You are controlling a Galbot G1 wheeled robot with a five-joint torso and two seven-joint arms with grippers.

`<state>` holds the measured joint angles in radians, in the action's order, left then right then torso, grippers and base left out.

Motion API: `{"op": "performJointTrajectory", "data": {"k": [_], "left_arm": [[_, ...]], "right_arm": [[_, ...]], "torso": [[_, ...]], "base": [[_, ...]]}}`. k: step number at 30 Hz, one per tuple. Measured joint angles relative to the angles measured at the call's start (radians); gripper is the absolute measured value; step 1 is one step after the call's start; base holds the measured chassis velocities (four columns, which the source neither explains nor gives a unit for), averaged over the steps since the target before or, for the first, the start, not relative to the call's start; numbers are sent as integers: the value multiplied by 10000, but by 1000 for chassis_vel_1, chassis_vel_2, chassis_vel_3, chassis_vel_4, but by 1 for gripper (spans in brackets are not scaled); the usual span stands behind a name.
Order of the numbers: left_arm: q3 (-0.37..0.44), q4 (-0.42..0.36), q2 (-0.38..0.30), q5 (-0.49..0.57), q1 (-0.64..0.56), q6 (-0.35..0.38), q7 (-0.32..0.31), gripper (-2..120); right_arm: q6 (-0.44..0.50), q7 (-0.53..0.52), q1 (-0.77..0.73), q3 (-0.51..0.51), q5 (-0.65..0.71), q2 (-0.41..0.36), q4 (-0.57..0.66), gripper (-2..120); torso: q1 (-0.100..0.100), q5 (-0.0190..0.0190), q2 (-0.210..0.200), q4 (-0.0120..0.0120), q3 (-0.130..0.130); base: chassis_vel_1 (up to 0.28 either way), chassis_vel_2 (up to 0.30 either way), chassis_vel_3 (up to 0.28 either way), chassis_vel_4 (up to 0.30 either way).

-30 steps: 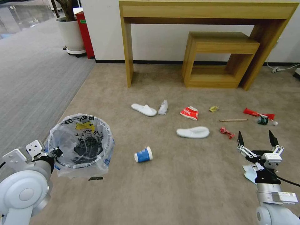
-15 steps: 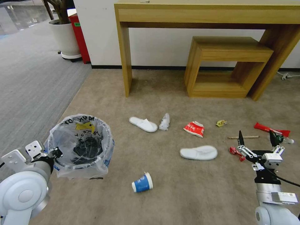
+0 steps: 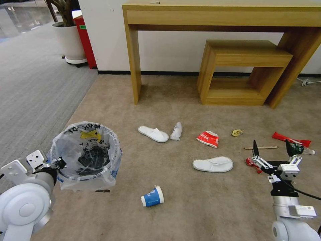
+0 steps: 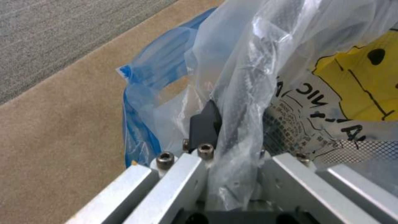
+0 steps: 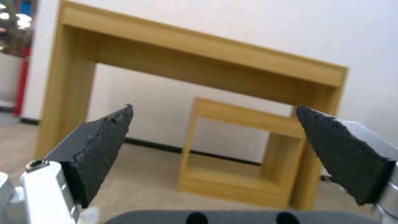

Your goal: Pick up the trash bin and place the garbage on the floor into it.

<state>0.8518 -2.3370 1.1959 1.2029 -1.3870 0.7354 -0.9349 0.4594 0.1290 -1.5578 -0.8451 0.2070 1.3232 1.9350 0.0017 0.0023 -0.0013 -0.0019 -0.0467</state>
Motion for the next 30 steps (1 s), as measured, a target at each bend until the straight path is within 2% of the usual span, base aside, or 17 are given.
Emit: {"op": "performJointTrajectory", "data": {"k": [2,3,7,8,11,12,14,15,18,19,21,23,26,27,30], "left_arm": [[18,-28,4,-1,-33,0,0,0],[18,-28,4,-1,-33,0,0,0],[79,-145,30,-17,-177,0,0,0],[79,-145,30,-17,-177,0,0,0],[172,-232,48,-69,-350,0,8,0],[172,-232,48,-69,-350,0,8,0],[241,-308,67,-165,-506,0,28,0],[241,-308,67,-165,-506,0,28,0],[309,-370,127,-330,-655,0,60,0],[309,-370,127,-330,-655,0,60,0],[338,-373,183,-467,-736,0,89,0],[355,-374,199,-503,-757,0,99,0],[483,-388,246,-542,-821,0,116,0],[483,-388,246,-542,-821,0,116,0],[643,-457,257,-537,-871,0,126,0]], "right_arm": [[-431,873,-45,358,938,-457,-61,100],[-431,873,-45,358,938,-457,-61,100],[-1459,2394,117,1400,3230,-1503,-366,100],[-1459,2394,117,1400,3230,-1503,-366,100],[-2284,3066,624,2368,4065,-2197,-846,100],[-2284,3066,624,2368,4065,-2197,-846,100],[-3084,2931,1050,3094,4199,-2584,-1147,100],[-3084,2931,1050,3094,4199,-2584,-1147,100],[-4612,2023,1932,4361,4277,-3035,-1587,100],[-4612,2023,1932,4361,4277,-3035,-1587,100],[-5557,1426,2646,5478,4615,-3192,-1917,100],[-5784,1307,2910,5811,4785,-3199,-2030,100],[-6707,1171,3987,7020,5384,-3050,-2610,100],[-6707,1171,3987,7020,5384,-3050,-2610,100],[-7562,1335,4858,7889,5790,-2703,-3404,100]], "torso": [[0,-1,0,0,0],[0,-1,0,0,0],[0,-1,0,0,-1],[0,-1,0,0,-1],[1,1,0,2,-1],[1,1,0,2,-1],[0,-2,0,1,-1],[0,-2,0,1,-1],[2,-5,0,1,-1],[2,-5,0,1,-1],[2,1,0,-1,-2],[2,-2,0,1,-2],[2,0,0,4,-2],[2,0,0,4,-2],[3,-1,0,1,-2]], "base": [[0,0,0,0],[0,0,0,0],[0,0,0,0],[0,0,0,0],[0,0,0,0],[0,0,0,0],[0,0,0,0],[0,0,0,0],[0,0,0,0],[0,0,0,0],[0,0,0,0],[0,0,0,0],[0,0,0,0],[0,0,0,0],[0,0,0,0]]}}
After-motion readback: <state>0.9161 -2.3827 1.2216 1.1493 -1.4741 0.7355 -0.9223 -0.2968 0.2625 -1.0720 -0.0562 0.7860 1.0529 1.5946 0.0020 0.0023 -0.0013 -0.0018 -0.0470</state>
